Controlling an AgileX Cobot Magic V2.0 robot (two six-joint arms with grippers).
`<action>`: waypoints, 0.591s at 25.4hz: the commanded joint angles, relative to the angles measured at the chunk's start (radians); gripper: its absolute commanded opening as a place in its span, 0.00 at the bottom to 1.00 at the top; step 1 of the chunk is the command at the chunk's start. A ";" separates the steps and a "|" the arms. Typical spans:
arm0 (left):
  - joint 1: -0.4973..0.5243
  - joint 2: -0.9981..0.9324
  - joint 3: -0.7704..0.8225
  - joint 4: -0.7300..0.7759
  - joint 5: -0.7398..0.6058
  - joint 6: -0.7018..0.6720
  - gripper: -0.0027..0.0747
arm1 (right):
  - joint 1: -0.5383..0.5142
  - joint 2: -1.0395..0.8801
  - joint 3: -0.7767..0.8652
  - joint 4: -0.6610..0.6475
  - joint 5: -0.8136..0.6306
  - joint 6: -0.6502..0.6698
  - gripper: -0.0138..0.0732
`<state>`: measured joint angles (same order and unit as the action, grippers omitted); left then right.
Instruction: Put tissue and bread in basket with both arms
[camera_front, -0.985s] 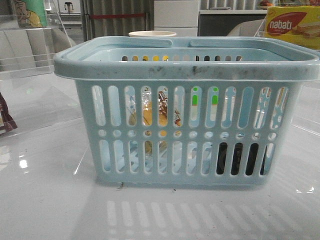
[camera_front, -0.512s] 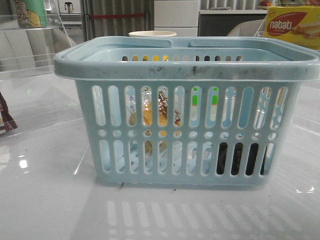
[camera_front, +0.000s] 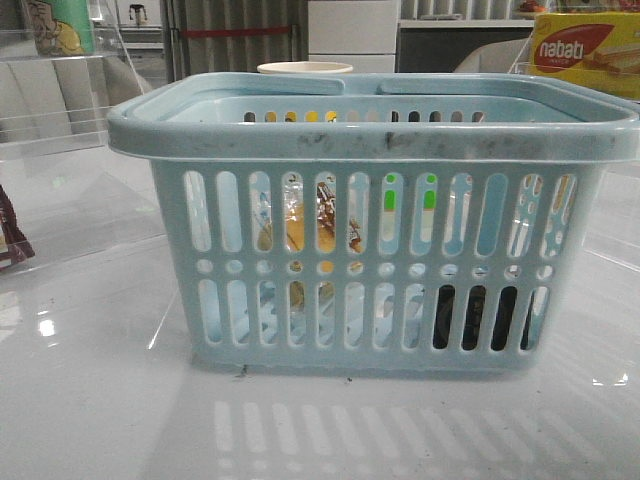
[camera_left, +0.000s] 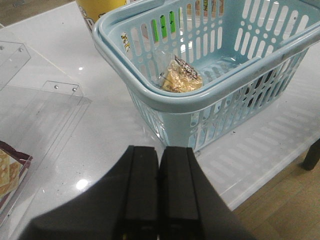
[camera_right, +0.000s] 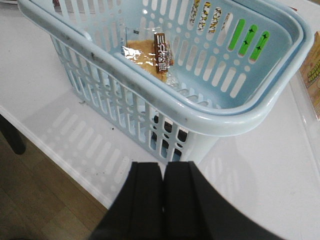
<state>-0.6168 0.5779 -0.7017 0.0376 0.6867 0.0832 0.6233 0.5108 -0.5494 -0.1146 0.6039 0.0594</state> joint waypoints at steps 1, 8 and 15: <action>-0.003 0.002 -0.028 0.001 -0.076 -0.007 0.15 | 0.001 0.000 -0.027 -0.015 -0.070 -0.007 0.23; 0.110 -0.092 0.006 -0.011 -0.120 -0.007 0.15 | 0.001 0.000 -0.027 -0.015 -0.070 -0.007 0.23; 0.305 -0.314 0.291 -0.011 -0.426 -0.007 0.15 | 0.001 0.000 -0.027 -0.015 -0.070 -0.007 0.23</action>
<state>-0.3521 0.3074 -0.4589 0.0341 0.4229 0.0832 0.6233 0.5108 -0.5494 -0.1146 0.6039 0.0594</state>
